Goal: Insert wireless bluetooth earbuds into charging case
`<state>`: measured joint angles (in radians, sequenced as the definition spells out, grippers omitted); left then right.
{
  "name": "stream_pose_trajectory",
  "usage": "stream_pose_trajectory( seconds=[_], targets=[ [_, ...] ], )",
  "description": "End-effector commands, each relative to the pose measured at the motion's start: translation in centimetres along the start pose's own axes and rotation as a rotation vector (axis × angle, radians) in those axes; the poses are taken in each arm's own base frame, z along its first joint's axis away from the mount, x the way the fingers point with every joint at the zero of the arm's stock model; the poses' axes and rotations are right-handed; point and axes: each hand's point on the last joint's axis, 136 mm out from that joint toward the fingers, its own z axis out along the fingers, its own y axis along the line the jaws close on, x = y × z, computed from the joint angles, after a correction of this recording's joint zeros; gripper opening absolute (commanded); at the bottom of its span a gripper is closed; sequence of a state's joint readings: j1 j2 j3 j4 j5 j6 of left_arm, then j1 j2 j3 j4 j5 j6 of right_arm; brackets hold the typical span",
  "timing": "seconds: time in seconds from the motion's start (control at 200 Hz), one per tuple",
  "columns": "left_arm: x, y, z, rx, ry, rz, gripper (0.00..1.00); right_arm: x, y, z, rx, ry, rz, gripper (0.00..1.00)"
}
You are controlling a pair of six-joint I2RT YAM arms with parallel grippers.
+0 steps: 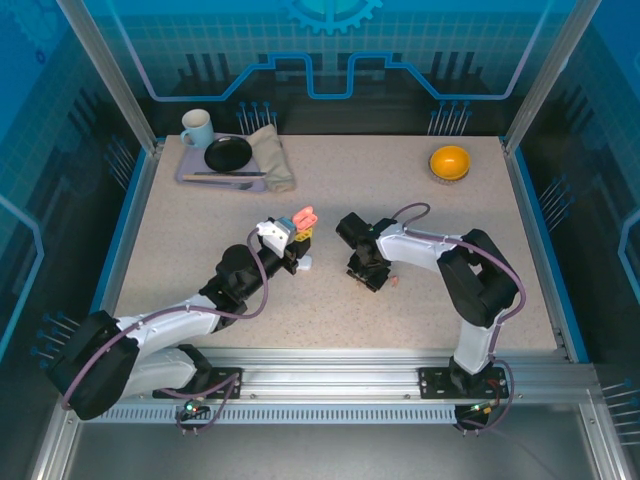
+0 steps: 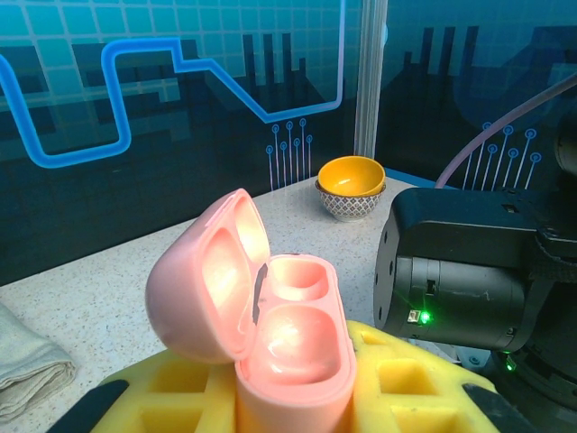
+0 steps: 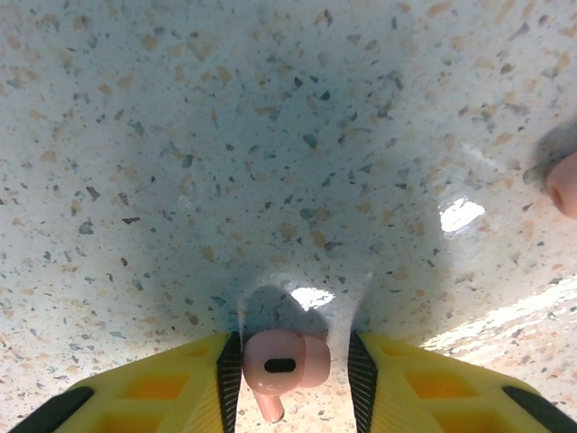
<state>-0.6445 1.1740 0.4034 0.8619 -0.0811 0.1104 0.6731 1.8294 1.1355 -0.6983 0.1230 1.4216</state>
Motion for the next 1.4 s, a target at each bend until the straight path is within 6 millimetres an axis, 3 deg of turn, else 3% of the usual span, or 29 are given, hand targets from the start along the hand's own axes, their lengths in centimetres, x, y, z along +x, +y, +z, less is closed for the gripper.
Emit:
stream_pose_trajectory(
  seconds=[0.0, 0.325, 0.725, 1.396],
  targets=[
    [-2.29, -0.48, 0.41, 0.024, -0.067, -0.006, 0.00, -0.48, -0.42, 0.50, 0.029, -0.009, 0.004, 0.38],
    [-2.28, -0.50, 0.52, 0.026, -0.066, -0.011, 0.00, -0.66, -0.34, 0.68, 0.022, -0.011, -0.011, 0.32],
    [-2.39, -0.52, 0.39, 0.027, -0.061, -0.012, 0.00, -0.73, -0.52, 0.81, 0.023, -0.015, -0.091, 0.35],
    [-2.51, -0.65, 0.56, 0.035, -0.059, -0.008, 0.00, -1.41, -0.76, 1.12, 0.025, -0.032, -0.112, 0.30]
  ],
)
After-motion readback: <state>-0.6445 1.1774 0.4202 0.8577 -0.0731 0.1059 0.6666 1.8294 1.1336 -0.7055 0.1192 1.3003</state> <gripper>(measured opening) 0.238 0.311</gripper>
